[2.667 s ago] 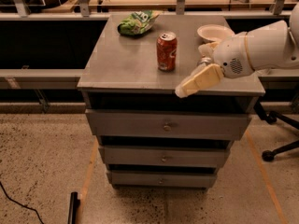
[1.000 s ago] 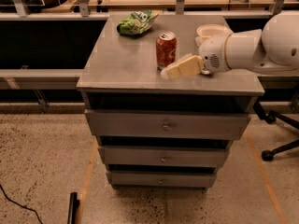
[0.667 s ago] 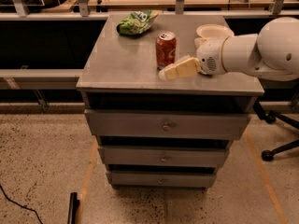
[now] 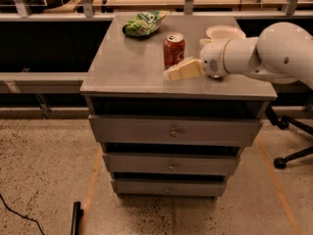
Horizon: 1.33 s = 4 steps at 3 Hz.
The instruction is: Move coke can near green rice chip bag
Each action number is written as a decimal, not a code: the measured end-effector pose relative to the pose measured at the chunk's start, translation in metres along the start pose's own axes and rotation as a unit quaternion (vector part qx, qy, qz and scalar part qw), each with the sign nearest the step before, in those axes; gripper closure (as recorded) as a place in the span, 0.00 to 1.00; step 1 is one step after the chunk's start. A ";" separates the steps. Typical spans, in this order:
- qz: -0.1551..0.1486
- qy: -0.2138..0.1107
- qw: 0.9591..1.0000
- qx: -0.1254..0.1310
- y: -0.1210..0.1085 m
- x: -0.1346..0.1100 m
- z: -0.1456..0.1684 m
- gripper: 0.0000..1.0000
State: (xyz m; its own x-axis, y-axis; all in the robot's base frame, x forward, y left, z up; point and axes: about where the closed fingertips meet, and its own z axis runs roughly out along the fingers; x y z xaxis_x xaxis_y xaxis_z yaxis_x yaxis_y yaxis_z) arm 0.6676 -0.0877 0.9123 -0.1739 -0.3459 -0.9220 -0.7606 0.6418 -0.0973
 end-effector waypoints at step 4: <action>-0.005 -0.029 0.999 -0.015 -0.059 0.003 0.082 0.25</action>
Offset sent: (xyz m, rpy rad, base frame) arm 0.0814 -0.0079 -0.0217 0.0088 -0.0304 0.0032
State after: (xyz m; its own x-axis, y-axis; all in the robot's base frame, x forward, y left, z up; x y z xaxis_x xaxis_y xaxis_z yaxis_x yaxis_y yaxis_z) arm 0.7634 -0.0699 0.8848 -0.1299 -0.3120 -0.9411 -0.7803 0.6178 -0.0971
